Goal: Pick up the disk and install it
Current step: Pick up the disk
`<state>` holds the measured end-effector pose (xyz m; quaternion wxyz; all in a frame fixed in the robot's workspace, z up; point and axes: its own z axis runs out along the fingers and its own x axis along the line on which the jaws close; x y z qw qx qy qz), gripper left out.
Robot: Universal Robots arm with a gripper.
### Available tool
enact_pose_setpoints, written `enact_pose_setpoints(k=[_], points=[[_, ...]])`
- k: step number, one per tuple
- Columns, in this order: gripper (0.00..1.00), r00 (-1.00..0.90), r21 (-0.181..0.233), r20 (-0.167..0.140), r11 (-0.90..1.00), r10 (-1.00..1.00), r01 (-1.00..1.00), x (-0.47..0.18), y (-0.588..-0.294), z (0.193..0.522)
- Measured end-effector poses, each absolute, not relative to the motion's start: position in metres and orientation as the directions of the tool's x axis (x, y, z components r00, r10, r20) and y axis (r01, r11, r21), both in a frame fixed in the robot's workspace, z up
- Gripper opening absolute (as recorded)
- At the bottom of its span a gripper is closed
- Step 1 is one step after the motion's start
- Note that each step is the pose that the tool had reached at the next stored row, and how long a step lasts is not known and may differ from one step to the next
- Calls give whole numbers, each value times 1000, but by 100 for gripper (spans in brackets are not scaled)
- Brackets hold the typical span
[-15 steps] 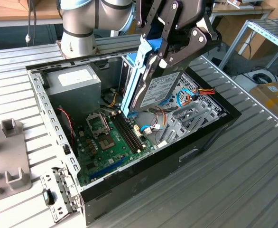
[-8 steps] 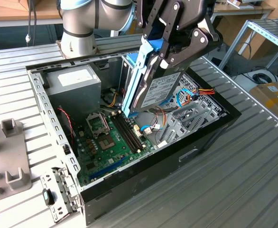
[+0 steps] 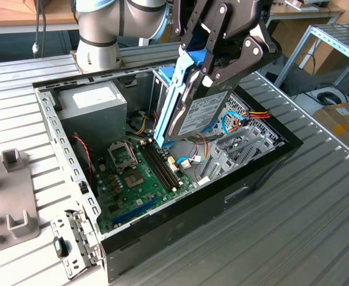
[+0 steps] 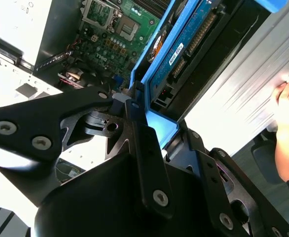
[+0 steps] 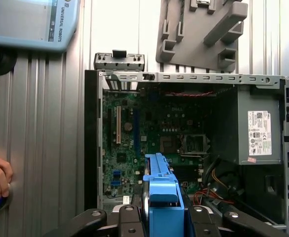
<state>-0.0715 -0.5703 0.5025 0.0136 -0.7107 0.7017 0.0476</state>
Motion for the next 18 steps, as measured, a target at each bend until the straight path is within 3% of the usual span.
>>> enact_pose_setpoints(k=[18], points=[[37,11,48,-87,-15,-996,-999,-68,-572,501]])
